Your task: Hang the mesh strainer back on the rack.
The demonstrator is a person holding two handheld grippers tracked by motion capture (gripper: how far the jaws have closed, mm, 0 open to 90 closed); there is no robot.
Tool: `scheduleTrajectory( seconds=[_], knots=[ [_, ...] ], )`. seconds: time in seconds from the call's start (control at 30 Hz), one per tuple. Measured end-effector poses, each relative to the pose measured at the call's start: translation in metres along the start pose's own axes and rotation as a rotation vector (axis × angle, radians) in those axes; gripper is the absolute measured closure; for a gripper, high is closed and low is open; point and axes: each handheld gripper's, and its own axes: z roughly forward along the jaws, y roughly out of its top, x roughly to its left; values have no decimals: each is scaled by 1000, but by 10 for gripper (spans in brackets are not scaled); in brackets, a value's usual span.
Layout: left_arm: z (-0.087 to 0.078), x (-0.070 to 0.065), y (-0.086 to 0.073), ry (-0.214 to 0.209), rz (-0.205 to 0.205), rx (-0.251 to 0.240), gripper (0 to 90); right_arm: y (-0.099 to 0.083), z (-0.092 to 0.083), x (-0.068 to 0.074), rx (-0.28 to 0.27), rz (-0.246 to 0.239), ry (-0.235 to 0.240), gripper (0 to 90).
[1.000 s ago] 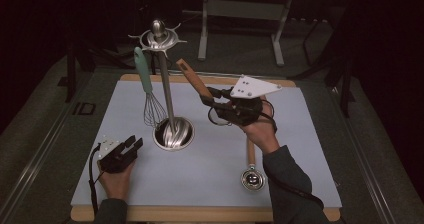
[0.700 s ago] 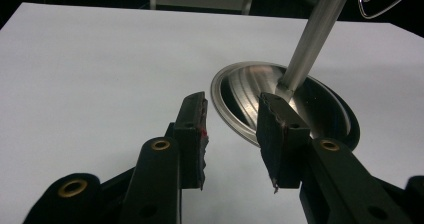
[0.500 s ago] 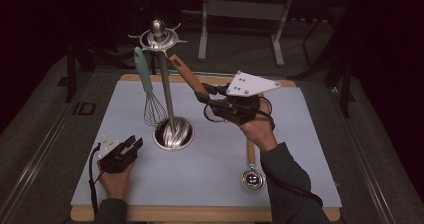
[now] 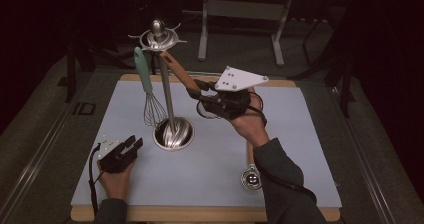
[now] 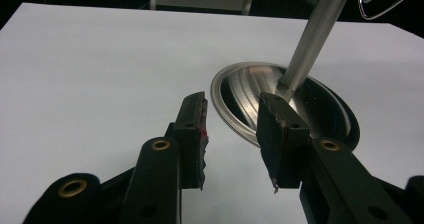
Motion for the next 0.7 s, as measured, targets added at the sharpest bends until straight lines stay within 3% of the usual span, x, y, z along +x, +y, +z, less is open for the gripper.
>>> scheduleTrajectory(
  seconds=[0.23,0.7],
  knots=[
    [0,0,0,-1,0,-1,648,2,15,-4,17,15,-22,709],
    [0,0,0,0,-1,-3,648,2,35,3,83,-30,-98,711]
  ],
)
